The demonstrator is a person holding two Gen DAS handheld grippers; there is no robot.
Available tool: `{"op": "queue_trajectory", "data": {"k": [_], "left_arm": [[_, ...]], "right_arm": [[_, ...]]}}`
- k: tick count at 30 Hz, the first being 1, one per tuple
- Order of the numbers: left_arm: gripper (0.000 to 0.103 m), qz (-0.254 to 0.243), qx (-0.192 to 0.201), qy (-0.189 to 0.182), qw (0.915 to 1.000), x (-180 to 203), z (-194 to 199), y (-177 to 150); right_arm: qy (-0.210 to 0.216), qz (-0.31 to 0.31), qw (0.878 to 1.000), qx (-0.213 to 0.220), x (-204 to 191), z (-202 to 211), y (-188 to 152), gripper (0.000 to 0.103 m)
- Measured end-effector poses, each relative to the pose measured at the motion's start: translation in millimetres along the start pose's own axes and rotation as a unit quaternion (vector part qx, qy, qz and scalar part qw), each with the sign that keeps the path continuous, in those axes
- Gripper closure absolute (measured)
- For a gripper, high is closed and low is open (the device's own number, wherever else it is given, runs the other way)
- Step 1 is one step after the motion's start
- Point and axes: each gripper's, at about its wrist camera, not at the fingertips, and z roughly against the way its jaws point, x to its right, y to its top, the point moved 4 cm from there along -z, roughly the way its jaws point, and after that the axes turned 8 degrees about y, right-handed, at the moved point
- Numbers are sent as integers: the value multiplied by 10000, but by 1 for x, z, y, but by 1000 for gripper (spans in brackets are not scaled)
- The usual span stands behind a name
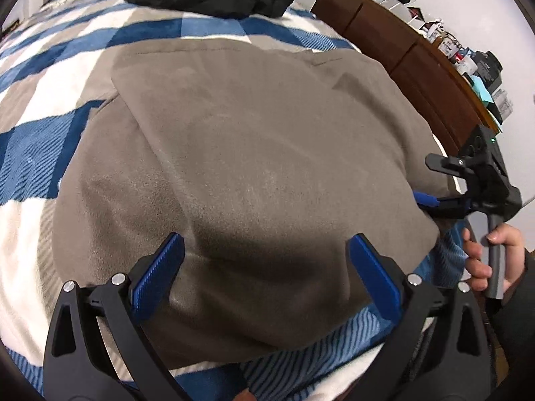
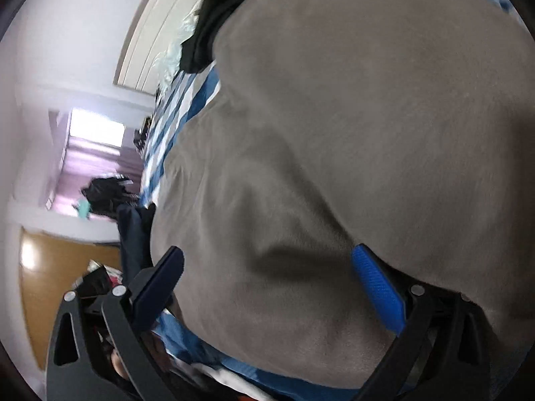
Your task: Fold large clothes
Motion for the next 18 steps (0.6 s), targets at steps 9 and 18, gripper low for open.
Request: {"op": "queue_trajectory", "data": {"k": [9,18], "left_arm": [[7,1590,190,-569,9855,-37,65,-18],[7,2702,432,-566,9602,-70,75,-72]], "right_arm": [[257,720,9961,438,-29,85,-68,4],[108,-405,9876,1514,54,152,-92,4]]}}
